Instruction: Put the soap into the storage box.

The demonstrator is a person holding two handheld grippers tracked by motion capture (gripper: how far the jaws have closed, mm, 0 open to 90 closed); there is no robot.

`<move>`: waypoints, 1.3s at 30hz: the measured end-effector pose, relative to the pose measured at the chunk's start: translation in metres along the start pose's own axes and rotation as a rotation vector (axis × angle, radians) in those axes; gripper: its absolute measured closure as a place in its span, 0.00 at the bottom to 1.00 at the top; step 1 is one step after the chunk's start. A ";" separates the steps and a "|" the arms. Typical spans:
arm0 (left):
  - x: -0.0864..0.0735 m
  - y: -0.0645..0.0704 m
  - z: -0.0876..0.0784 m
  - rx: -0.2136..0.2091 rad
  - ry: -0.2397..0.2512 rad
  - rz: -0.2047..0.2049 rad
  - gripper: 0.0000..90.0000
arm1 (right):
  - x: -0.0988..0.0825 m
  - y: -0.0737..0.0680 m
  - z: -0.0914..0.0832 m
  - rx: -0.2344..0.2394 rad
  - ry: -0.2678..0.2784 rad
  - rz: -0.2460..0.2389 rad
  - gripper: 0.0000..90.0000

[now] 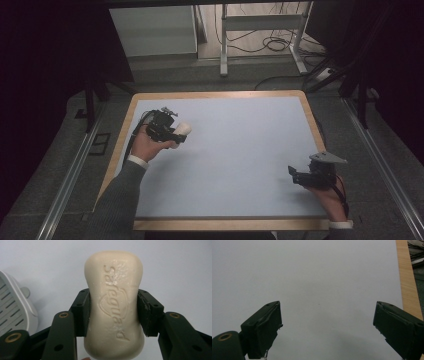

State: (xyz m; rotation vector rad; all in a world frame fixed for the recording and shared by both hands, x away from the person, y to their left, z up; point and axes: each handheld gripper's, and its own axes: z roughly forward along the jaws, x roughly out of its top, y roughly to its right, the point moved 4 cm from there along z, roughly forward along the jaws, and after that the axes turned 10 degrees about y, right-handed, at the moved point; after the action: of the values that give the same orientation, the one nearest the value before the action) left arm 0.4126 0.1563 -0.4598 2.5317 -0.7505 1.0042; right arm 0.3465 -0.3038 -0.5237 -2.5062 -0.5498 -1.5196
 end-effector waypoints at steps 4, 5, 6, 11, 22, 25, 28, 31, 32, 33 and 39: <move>0.001 -0.008 0.000 0.010 -0.007 -0.014 0.55 | 0.000 0.001 0.000 -0.001 0.001 0.001 0.09; 0.001 -0.010 0.000 0.016 -0.006 -0.017 0.55 | 0.000 0.001 0.000 -0.001 0.001 0.001 0.09; 0.001 -0.011 0.000 0.018 -0.008 -0.019 0.55 | 0.000 0.001 0.000 -0.002 0.002 0.001 0.09; 0.003 -0.021 0.000 0.034 -0.014 -0.028 0.55 | 0.000 0.001 0.000 -0.003 0.001 0.000 0.09; 0.002 -0.039 0.003 0.056 -0.030 -0.071 0.55 | -0.001 0.001 0.000 -0.001 0.002 0.004 0.09; 0.002 -0.043 0.002 0.058 -0.025 -0.083 0.55 | -0.001 0.003 -0.001 -0.004 0.002 0.011 0.09; 0.003 -0.047 0.002 0.070 -0.020 -0.097 0.55 | 0.000 0.003 -0.001 -0.005 0.003 0.012 0.09; 0.006 -0.051 0.002 0.070 -0.028 -0.108 0.55 | -0.001 0.003 -0.001 -0.003 0.001 0.009 0.09; 0.007 -0.053 0.003 0.077 -0.026 -0.112 0.55 | -0.001 0.002 -0.001 -0.003 0.000 0.008 0.09; 0.007 -0.054 0.003 0.075 -0.031 -0.111 0.55 | -0.001 0.002 -0.001 -0.002 0.000 0.007 0.09; 0.010 -0.065 0.004 0.091 -0.031 -0.136 0.55 | -0.001 0.004 -0.001 -0.005 0.001 0.009 0.09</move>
State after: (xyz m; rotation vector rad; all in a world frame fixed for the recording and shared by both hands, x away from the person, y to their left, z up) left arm 0.4585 0.2037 -0.4617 2.6403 -0.5436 0.9762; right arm 0.3468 -0.3077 -0.5241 -2.5074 -0.5348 -1.5210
